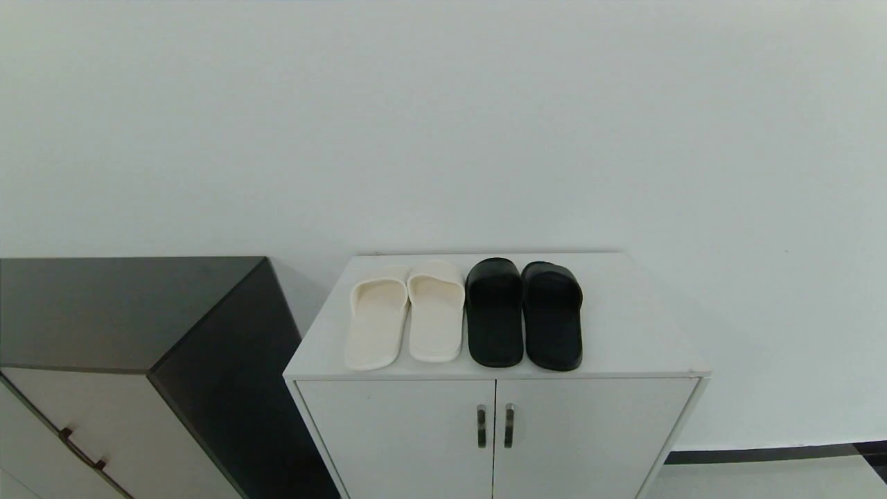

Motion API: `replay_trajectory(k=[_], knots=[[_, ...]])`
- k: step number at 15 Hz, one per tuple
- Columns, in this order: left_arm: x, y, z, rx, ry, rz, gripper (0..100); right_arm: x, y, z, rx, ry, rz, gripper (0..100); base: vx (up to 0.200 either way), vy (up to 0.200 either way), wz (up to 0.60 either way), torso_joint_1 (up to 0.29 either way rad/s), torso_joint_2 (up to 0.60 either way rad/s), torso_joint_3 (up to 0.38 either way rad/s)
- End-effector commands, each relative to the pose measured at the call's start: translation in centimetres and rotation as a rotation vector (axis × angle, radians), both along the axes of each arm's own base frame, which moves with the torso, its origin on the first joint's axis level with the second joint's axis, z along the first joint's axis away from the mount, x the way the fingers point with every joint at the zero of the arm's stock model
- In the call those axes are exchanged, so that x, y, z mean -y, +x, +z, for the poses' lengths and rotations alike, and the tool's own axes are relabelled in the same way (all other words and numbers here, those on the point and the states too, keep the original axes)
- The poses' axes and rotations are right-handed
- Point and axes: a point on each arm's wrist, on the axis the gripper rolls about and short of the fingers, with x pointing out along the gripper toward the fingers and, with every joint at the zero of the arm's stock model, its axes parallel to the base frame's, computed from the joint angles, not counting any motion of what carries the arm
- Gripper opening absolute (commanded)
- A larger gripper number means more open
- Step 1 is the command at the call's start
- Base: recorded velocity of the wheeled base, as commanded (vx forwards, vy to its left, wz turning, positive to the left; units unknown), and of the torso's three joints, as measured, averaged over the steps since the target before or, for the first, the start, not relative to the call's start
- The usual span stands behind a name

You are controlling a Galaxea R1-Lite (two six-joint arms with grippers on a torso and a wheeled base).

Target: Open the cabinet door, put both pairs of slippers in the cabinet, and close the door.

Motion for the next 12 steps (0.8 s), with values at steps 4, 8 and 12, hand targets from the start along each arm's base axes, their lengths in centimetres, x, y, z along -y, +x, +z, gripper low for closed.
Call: replay_trajectory(k=[4, 8, 12], knots=[[0.0, 0.0, 0.0, -0.001, 0.008, -0.002, 0, -0.1, 0.1, 0.0, -0.008, -0.05, 0.06, 100, 0.0, 0.0, 0.0, 0.0, 0.0, 0.0], [0.0, 0.0, 0.0, -0.002, 0.015, -0.002, 0, -0.1, 0.7, 0.2, -0.085, -0.021, 0.087, 100, 0.0, 0.0, 0.0, 0.0, 0.0, 0.0], [0.0, 0.0, 0.0, 0.0, 0.02, -0.003, 0, -0.1, 1.2, 10.0, 0.039, 0.209, 0.113, 100, 0.0, 0.0, 0.0, 0.0, 0.0, 0.0]])
